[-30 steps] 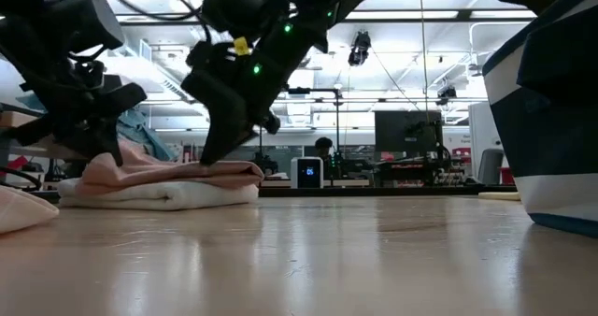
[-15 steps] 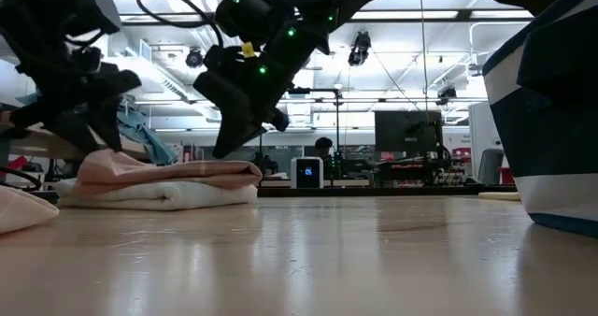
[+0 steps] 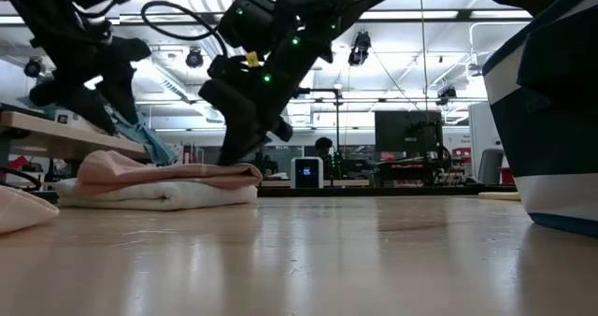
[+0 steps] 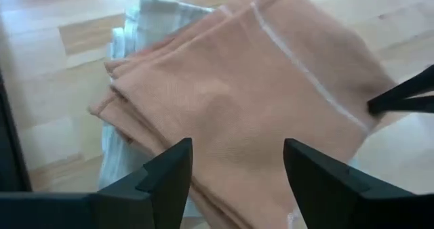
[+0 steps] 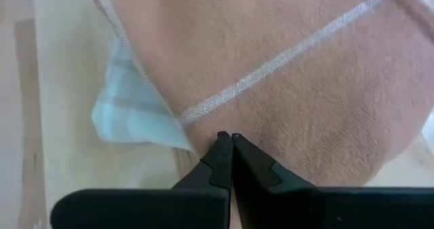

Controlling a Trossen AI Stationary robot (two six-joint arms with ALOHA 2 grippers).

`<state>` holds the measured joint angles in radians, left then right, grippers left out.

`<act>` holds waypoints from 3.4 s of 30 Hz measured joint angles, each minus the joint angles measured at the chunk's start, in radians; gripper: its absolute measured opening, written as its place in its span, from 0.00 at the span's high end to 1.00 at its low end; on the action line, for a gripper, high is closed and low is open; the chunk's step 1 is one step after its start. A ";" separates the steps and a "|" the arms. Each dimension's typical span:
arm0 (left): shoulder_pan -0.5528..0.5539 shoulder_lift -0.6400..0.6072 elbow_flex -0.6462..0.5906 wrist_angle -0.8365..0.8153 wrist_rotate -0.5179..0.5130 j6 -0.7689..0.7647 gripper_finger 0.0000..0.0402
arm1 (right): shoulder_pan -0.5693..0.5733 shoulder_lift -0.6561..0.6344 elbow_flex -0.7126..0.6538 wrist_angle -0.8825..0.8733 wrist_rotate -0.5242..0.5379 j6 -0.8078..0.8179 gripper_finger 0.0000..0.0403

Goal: Fold towel
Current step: Fold the brown towel

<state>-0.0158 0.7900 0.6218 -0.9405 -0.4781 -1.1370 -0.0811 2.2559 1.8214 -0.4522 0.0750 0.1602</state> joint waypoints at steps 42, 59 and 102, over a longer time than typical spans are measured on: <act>-0.210 0.309 -0.004 0.314 -0.199 -0.013 0.72 | 0.017 -0.089 -0.063 -0.020 -0.023 0.004 1.00; -0.409 0.485 0.019 0.553 -0.265 -0.199 0.76 | 0.018 -0.098 -0.063 0.040 -0.023 -0.110 1.00; -0.421 0.782 0.334 0.275 -0.296 -0.220 0.80 | 0.008 -0.101 -0.070 -0.001 -0.209 -0.199 1.00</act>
<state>-0.4373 1.5715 0.9554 -0.6655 -0.7742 -1.3571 -0.0730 2.1544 1.7512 -0.4531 -0.1341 -0.0391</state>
